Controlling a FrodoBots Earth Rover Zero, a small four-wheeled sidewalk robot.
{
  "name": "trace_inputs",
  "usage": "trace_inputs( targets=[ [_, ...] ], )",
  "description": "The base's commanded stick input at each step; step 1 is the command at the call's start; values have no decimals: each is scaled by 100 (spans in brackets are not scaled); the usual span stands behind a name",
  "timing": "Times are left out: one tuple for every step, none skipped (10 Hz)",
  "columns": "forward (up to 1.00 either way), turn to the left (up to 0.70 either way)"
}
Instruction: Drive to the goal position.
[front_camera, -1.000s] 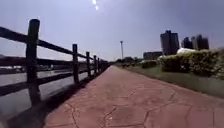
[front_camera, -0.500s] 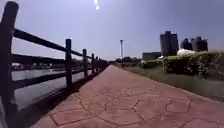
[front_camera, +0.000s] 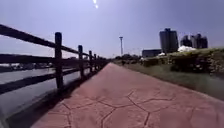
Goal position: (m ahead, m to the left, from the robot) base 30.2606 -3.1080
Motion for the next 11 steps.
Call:
trace_inputs(
  targets=[
    [100,1],
    [100,1],
    [100,1],
    [100,1],
    [100,1],
    [100,1],
    [100,1],
    [100,1],
    [100,1],
    [100,1],
    [100,1]
  ],
)
